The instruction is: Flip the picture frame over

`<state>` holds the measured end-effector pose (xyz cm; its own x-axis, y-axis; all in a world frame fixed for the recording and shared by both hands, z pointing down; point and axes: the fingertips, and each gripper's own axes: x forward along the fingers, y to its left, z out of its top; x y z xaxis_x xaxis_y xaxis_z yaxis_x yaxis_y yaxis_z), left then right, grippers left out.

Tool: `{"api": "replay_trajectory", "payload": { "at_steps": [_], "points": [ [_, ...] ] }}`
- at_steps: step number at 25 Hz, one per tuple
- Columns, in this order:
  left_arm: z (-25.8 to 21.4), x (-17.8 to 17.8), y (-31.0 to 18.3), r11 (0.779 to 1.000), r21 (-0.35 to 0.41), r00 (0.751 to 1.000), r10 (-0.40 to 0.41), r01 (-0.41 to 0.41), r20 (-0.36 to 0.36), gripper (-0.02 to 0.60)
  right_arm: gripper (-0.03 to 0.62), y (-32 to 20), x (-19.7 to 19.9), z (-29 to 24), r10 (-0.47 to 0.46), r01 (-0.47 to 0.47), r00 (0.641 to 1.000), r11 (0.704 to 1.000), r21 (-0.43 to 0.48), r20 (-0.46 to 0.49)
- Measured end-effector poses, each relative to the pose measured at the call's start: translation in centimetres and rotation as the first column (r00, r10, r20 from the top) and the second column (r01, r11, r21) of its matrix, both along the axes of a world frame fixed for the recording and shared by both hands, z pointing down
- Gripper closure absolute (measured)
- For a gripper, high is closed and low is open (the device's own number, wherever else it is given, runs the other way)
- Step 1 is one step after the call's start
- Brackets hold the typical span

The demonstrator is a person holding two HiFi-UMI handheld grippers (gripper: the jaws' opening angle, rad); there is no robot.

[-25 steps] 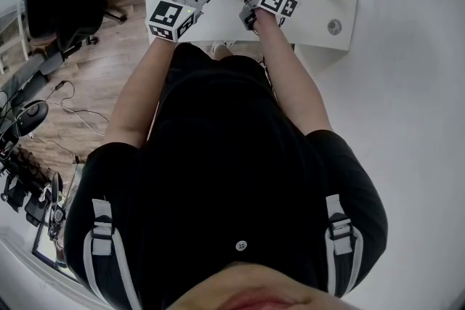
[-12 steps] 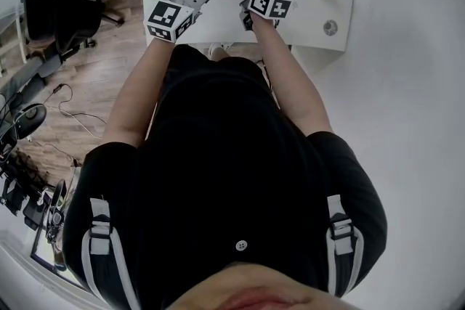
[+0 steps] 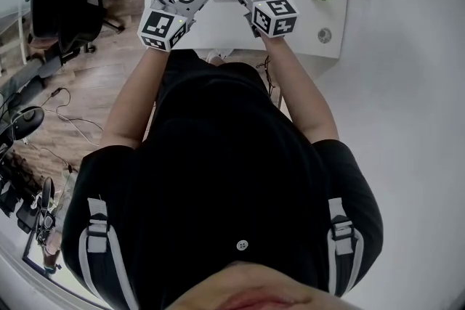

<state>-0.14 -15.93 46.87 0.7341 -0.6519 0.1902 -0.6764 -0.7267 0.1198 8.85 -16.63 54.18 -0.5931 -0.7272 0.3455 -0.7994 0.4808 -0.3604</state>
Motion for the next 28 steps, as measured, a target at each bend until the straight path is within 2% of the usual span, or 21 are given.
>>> {"api": "replay_trajectory", "payload": {
  "at_steps": [5,10,15,19,22,28],
  "points": [
    [-1.9,0.0,1.4,0.999,0.038,1.0,0.006,-0.006,-0.004,0.311,0.362,1.5,-0.1,-4.4,-0.061,0.064,0.997,0.991,0.116,-0.037],
    [-3.8,0.3,2.9,0.997,0.062,0.999,0.034,-0.034,-0.012,0.371,0.482,3.3,-0.7,-8.7,-0.108,0.125,0.99,0.967,0.221,-0.09],
    [-5.9,0.5,4.5,0.994,0.083,0.996,0.073,-0.069,-0.048,0.481,0.582,4.9,-1.2,-12.5,-0.138,0.162,0.985,0.939,0.303,-0.1],
    [-7.7,0.4,4.8,0.992,0.108,0.996,0.075,-0.068,-0.056,0.549,0.585,5.7,-1.5,-15.5,-0.155,0.195,0.978,0.91,0.367,-0.136],
    [-8.8,0.6,4.9,0.992,0.109,0.996,0.069,-0.062,-0.058,0.574,0.585,6.3,-1.6,-17.2,-0.163,0.219,0.972,0.889,0.402,-0.17],
    [-10.9,1.0,4.9,0.989,0.133,0.996,0.079,-0.072,-0.046,0.574,0.585,6.6,-1.5,-18.7,-0.165,0.22,0.972,0.885,0.411,-0.166]
  ]
}}
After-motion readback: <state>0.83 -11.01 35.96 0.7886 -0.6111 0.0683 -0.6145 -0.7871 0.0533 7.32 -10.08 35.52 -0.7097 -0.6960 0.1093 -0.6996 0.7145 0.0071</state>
